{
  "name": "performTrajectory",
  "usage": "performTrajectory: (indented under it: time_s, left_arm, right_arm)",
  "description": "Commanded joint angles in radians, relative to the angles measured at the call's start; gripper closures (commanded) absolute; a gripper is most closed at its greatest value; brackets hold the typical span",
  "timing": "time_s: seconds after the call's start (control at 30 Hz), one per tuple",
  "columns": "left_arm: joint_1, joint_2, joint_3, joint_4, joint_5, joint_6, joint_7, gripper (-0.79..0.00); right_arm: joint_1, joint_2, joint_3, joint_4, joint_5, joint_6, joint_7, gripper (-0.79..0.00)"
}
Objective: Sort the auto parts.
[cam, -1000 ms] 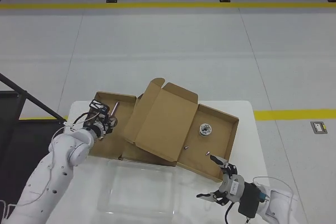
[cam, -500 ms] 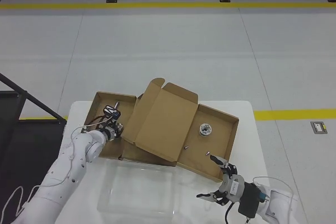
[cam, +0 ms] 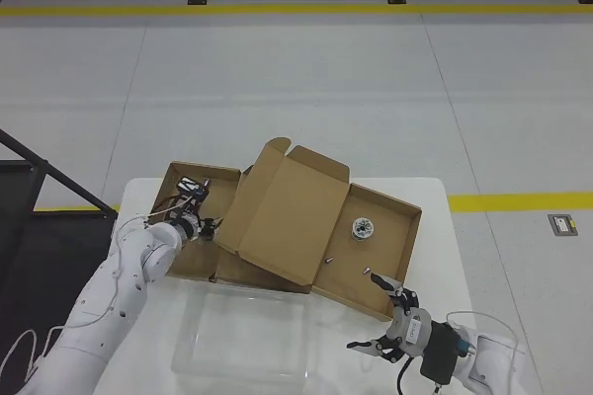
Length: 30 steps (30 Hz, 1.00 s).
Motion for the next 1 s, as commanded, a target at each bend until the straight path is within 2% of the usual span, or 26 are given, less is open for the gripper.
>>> performTrajectory:
  time_s: [0.0,0.1,0.2,0.27,0.43,0.57,0.67,0.97]
  left_arm:
    - [0.054,0.025,-0.065,-0.102,0.002,-0.019,0.004,-0.708]
    - [0.176,0.064,-0.187,-0.291,-0.015,-0.056,0.003,-0.785]
    - [0.325,0.097,-0.324,-0.485,-0.052,-0.089,0.001,-0.785]
    - [0.43,0.113,-0.407,-0.586,-0.122,-0.144,0.008,-0.785]
    - [0.65,0.135,-0.593,-0.755,-0.28,-0.27,0.076,-0.785]
    - [0.791,0.139,-0.699,-0.82,-0.422,-0.363,0.161,-0.785]
    - [0.856,0.137,-0.734,-0.837,-0.51,-0.41,0.213,-0.785]
    - [0.856,0.137,-0.734,-0.836,-0.51,-0.41,0.213,-0.784]
  right_arm:
    - [0.0,0.0,0.0,0.0,0.0,0.0,-0.001,-0.785]
    - [0.0,0.0,0.0,0.0,0.0,0.0,-0.001,-0.785]
    - [0.0,0.0,0.0,0.0,0.0,0.0,-0.001,-0.785]
    - [0.0,0.0,0.0,0.0,0.0,0.0,-0.001,-0.785]
    - [0.0,0.0,0.0,0.0,0.0,0.0,-0.001,-0.785]
    - [0.0,0.0,0.0,0.0,0.0,0.0,-0.001,-0.785]
    - [0.0,0.0,0.0,0.0,0.0,0.0,-0.001,-0.785]
    - [0.0,0.0,0.0,0.0,0.0,0.0,0.0,-0.784]
